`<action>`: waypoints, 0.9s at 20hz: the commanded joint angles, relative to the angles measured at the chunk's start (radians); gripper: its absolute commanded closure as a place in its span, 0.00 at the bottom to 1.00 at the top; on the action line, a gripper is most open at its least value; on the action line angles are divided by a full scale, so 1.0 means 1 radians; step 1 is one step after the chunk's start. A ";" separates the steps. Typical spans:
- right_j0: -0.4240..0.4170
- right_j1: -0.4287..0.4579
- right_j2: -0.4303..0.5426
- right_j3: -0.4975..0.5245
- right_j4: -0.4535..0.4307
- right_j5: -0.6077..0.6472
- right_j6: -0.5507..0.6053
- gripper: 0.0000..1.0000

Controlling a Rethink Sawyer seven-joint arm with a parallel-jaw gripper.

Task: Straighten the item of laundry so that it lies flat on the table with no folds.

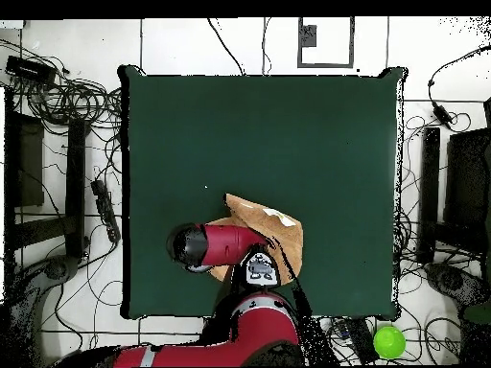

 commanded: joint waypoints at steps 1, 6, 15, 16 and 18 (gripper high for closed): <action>0.039 0.159 0.012 0.007 0.060 -0.226 0.303 1.00; 0.029 0.153 0.032 0.021 0.081 -0.225 0.298 1.00; 0.028 0.119 0.044 0.042 0.103 -0.190 0.287 1.00; 0.027 0.115 0.045 0.048 0.105 -0.190 0.286 1.00; 0.024 0.110 0.050 0.054 0.107 -0.189 0.283 1.00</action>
